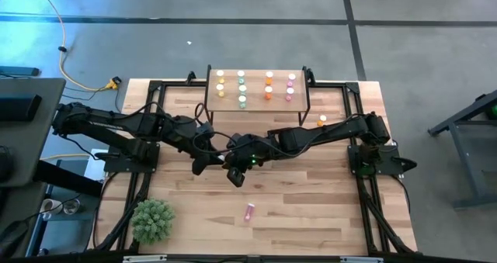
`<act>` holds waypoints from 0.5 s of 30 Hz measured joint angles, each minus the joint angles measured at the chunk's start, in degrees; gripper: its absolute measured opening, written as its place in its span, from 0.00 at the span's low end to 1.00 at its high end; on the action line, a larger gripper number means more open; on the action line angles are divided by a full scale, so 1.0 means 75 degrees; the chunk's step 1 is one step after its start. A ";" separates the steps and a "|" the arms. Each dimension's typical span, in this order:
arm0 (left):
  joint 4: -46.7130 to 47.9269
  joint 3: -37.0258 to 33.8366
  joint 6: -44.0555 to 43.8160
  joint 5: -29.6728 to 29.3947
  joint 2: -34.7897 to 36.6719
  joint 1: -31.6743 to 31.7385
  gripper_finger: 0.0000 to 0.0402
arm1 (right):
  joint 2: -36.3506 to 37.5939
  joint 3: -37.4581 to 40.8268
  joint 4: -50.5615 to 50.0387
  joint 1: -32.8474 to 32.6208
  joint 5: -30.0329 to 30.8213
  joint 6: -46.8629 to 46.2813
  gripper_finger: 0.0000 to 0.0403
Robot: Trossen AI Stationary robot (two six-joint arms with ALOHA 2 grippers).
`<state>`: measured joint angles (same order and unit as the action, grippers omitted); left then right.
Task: Pick and place medicine bottles onto shelf by color
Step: Put the yellow pill bottle on the shelf aligned with the other yellow pill bottles
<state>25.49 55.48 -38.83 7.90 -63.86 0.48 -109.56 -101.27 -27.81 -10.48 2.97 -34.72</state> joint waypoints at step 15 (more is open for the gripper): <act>-0.0002 0.0000 0.0000 0.0003 0.0000 -0.0002 0.29 | 0.0000 0.0000 0.0026 0.0044 -0.0007 -0.0069 0.14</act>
<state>25.47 55.48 -38.83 7.92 -63.86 0.47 -109.56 -101.27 -27.62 -10.15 2.92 -35.23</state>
